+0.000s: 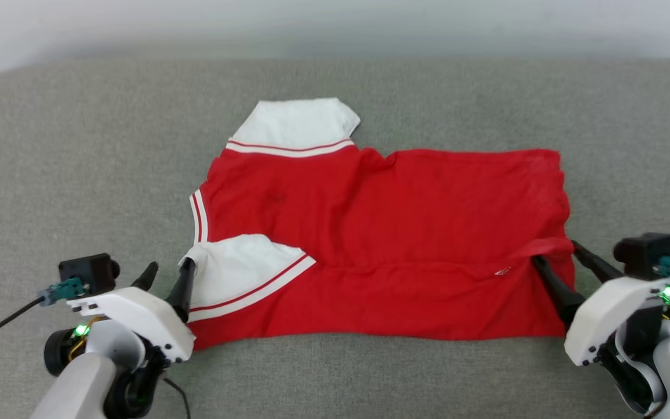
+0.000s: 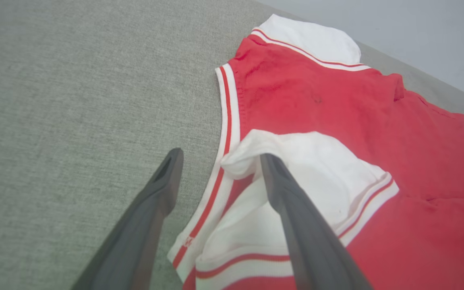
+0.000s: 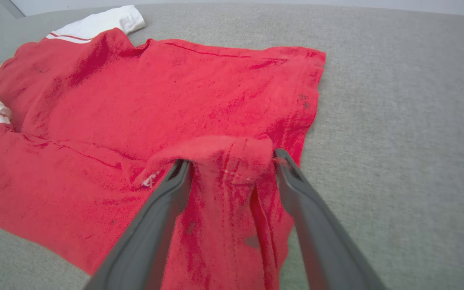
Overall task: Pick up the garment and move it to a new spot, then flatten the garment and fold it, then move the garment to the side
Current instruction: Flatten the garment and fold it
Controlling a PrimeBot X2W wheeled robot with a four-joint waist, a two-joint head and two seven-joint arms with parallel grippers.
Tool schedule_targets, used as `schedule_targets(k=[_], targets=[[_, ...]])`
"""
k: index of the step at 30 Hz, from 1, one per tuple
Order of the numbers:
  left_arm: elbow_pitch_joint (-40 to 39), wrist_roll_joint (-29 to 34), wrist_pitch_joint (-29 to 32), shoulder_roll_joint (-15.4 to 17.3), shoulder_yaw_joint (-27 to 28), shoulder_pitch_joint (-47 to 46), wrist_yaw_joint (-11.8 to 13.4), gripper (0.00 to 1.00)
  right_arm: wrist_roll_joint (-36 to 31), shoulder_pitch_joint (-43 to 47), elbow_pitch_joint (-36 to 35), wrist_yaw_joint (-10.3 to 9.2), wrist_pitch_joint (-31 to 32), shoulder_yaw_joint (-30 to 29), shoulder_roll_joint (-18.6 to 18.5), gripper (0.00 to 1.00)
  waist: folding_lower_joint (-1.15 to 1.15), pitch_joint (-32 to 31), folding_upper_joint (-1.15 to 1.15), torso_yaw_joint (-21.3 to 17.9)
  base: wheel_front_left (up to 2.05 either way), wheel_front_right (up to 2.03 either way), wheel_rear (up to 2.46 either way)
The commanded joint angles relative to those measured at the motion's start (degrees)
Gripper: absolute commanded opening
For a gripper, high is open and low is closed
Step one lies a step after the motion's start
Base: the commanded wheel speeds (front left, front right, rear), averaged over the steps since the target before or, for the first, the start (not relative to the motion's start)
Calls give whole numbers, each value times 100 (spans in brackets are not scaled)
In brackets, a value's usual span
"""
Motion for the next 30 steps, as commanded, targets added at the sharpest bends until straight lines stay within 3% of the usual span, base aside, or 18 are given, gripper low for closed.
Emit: schedule_targets(k=[1, 8, 18, 22, 30], targets=[[-88, -43, 41, 109, 41, 124, 44, 100, 18, 159, -120, -4, -268, -93, 22, 100, -1, -316, 0, -67, 0, 0, 0], [-725, -48, 552, 571, 114, 401, 332, 100, -381, 622, -671, -4, -818, -603, 248, 100, -1, -713, 0, -200, 0, 0, 0], [-1655, -272, 2280, 1493, -94, 575, 539, 100, -747, 1235, -1808, -3, -237, -1198, 644, 100, -1, -731, 0, -489, 0, 0, 0], [-1775, -545, 2921, 1615, -186, 653, 630, 100, -832, 1323, -2247, -3, -152, -1293, 792, 100, -1, -498, 0, -636, 0, 0, 0], [-1318, -870, 3552, 1630, -272, 673, 738, 100, -905, 1159, -2629, -3, -307, -1300, 964, 100, -1, 50, 0, -850, 0, 0, 0]])
